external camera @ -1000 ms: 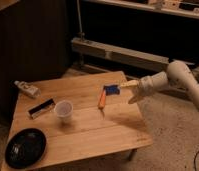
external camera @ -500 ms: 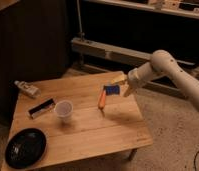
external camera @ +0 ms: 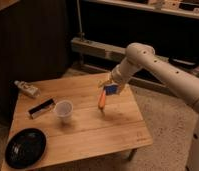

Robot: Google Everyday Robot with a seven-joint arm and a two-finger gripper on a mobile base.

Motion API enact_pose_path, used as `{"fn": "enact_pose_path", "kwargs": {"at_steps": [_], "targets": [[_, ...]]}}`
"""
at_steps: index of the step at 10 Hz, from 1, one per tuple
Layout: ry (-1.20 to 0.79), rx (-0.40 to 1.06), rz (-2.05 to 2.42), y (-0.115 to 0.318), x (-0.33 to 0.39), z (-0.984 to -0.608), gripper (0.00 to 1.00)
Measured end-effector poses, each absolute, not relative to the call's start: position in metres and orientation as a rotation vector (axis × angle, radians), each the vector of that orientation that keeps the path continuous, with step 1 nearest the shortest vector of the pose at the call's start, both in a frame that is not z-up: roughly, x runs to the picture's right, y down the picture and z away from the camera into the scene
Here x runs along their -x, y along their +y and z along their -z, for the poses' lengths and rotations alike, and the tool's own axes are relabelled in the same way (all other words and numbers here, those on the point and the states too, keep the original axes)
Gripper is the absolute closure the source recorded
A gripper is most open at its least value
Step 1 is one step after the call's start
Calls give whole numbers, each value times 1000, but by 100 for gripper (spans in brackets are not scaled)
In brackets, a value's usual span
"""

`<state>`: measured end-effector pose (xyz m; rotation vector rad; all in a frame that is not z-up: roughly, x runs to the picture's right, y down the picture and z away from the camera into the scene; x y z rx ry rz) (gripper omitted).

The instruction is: Place the pepper in the ceramic bowl

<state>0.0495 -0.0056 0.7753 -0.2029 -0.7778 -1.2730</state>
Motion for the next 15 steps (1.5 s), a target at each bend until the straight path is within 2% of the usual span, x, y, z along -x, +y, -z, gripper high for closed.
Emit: {"fn": "enact_pose_path", "kwargs": {"at_steps": [8, 15], "targets": [[-786, 278, 1238, 26, -33, -867, 32], [-741, 326, 1176, 49, -54, -922, 32]]}}
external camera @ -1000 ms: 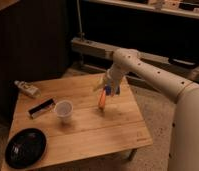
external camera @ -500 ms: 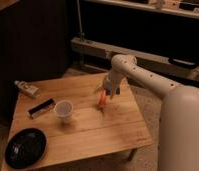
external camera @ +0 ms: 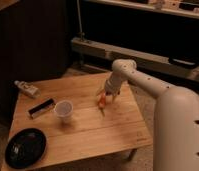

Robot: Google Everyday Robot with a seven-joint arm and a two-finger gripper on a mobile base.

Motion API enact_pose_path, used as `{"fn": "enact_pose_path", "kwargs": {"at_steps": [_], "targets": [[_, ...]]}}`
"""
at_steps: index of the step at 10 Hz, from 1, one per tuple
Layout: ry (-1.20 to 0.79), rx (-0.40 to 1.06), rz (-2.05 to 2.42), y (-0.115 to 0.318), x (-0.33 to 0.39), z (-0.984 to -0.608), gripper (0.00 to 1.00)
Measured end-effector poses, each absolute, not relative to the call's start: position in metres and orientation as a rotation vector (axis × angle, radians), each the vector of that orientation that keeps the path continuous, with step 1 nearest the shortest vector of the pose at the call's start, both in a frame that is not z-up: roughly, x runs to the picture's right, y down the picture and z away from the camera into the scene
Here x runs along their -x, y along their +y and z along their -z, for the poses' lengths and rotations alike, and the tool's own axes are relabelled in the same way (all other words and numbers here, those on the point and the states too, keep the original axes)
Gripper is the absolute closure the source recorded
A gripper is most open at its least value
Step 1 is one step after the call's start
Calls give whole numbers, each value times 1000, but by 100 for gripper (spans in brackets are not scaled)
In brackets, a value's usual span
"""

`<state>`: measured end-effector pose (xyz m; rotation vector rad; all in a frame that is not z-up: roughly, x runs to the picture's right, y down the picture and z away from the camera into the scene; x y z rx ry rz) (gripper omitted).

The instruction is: Place the pepper in the ceramic bowl

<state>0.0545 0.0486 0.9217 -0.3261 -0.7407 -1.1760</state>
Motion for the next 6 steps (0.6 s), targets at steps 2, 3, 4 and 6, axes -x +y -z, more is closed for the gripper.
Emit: {"fn": "enact_pose_path", "kwargs": {"at_steps": [2, 3, 4, 6], "targets": [[-746, 323, 1176, 51, -52, -928, 32], [-748, 321, 1180, 50, -50, -928, 32], [-752, 321, 1187, 49, -45, -928, 32], [-758, 326, 1205, 49, -34, -929, 32]]}}
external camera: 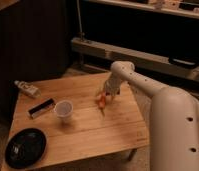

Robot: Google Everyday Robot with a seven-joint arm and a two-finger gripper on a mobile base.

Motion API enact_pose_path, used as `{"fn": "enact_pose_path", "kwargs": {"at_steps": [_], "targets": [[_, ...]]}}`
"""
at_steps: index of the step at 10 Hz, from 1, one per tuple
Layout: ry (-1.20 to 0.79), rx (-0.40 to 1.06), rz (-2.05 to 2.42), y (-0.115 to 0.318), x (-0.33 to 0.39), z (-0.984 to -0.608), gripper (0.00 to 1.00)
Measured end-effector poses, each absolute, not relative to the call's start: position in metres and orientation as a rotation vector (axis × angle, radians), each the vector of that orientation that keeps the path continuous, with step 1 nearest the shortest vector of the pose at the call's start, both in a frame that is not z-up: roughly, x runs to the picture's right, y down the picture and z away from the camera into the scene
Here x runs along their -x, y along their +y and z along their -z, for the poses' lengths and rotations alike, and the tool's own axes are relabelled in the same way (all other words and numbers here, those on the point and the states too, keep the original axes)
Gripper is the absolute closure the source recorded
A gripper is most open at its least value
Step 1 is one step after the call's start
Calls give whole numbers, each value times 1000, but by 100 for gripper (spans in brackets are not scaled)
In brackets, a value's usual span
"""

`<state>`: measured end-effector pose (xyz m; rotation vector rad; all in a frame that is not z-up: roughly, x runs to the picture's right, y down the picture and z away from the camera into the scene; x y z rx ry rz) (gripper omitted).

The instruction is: Place the pepper in the ceramic bowl

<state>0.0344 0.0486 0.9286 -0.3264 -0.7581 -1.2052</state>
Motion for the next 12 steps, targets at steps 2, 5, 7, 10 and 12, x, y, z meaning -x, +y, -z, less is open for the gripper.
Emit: {"fn": "enact_pose_path", "kwargs": {"at_steps": [2, 5, 7, 10, 12], "targets": [[-765, 332, 1217, 49, -25, -930, 32], [-777, 348, 1213, 50, -19, -932, 32], [-782, 365, 1219, 54, -18, -933, 32], [-781, 393, 1222, 59, -21, -936, 45], [-779, 404, 1223, 60, -23, -936, 59]]}}
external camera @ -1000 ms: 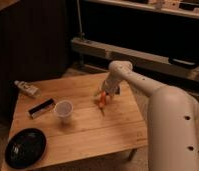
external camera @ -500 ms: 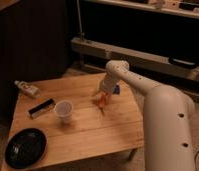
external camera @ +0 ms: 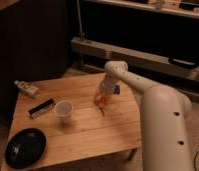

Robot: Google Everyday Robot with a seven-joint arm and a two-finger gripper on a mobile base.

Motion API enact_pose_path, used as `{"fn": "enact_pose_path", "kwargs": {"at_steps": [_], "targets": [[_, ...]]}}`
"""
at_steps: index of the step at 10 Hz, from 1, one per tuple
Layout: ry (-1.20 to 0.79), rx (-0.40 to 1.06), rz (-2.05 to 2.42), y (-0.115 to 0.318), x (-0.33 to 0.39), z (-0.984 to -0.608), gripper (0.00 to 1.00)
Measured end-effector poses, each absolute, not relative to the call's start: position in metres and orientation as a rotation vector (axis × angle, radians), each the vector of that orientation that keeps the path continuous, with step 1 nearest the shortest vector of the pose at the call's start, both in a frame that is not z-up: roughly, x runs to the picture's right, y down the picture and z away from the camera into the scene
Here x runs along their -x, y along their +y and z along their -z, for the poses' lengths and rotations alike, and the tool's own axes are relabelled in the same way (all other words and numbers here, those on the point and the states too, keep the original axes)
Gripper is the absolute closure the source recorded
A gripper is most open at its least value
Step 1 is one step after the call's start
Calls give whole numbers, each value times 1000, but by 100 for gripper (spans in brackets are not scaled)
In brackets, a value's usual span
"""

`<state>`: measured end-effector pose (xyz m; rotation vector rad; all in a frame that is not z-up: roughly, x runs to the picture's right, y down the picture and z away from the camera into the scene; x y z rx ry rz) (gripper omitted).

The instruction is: Place the pepper in the ceramic bowl

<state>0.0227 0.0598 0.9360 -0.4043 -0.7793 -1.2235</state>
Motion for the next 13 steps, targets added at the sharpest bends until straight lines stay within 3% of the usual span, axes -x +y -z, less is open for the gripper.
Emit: {"fn": "enact_pose_path", "kwargs": {"at_steps": [2, 3, 8, 13], "targets": [[-779, 414, 1227, 59, -23, -935, 76], [-778, 419, 1229, 59, -24, -935, 79], [-812, 408, 1232, 51, -25, -921, 80], [-962, 239, 1379, -12, 34, -811, 80]]}}
